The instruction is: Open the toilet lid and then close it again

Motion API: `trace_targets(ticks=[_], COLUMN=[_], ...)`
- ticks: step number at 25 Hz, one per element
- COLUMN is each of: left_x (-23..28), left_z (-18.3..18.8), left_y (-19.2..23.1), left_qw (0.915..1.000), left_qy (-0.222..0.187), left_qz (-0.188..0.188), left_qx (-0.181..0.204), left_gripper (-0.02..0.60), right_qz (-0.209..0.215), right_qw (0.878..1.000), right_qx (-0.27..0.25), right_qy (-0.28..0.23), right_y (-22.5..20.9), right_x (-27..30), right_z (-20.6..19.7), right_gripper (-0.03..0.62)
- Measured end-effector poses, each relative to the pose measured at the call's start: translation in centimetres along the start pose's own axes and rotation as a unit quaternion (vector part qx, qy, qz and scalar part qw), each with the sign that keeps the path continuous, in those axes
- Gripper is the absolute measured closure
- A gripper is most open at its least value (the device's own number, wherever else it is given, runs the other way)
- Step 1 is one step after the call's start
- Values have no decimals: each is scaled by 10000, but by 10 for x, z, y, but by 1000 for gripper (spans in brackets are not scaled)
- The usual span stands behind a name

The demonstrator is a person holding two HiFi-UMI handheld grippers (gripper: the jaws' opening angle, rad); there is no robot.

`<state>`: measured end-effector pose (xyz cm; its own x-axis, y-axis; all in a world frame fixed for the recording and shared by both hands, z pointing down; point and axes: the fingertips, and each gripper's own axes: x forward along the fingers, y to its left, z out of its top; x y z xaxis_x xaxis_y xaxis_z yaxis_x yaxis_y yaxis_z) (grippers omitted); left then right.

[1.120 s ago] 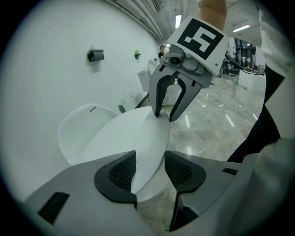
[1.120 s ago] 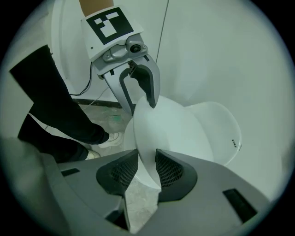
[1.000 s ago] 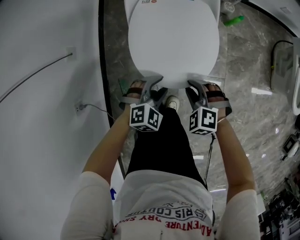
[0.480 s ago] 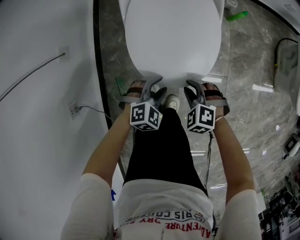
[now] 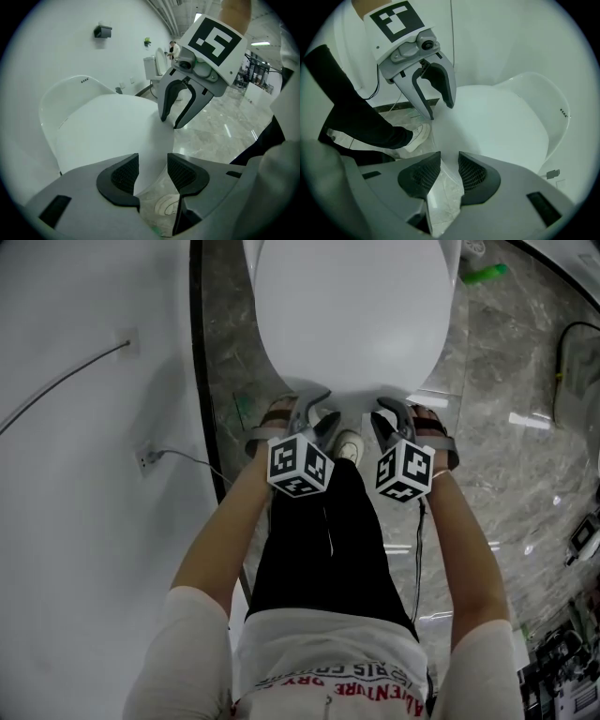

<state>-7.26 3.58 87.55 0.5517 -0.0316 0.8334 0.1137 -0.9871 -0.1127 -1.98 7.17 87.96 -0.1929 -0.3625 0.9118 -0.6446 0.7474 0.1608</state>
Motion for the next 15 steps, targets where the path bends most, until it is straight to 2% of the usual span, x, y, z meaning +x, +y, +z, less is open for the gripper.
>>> trace_targets(ticks=[3,8,11,13,15], left_x=[-7,-52,-95,-124,-156], left_z=[5,40,72,97,121], left_y=[3,19,45,69,89], left_qw=[9999,9979,9928,9878,9815], left_qy=[-15,-445,-754,-956,-1150], left_qz=[-15,407,864,1142,1328], left_qx=[-105,-226,-348,-465,-757], left_gripper=[387,416,509,526,541], right_qz=[37,-21,-380,-694,-958], right_qw=[10000,9987,9942,9889,9837], right_qx=[6,410,757,923,1014], right_qy=[-22,-314,-660,-931,-1133], right_y=[-1,-16,-45,-72,-94], right_x=[-7,-57,-108,-144,-182], right_z=[3,22,43,60,77], right_gripper=[496,506,553,557,559])
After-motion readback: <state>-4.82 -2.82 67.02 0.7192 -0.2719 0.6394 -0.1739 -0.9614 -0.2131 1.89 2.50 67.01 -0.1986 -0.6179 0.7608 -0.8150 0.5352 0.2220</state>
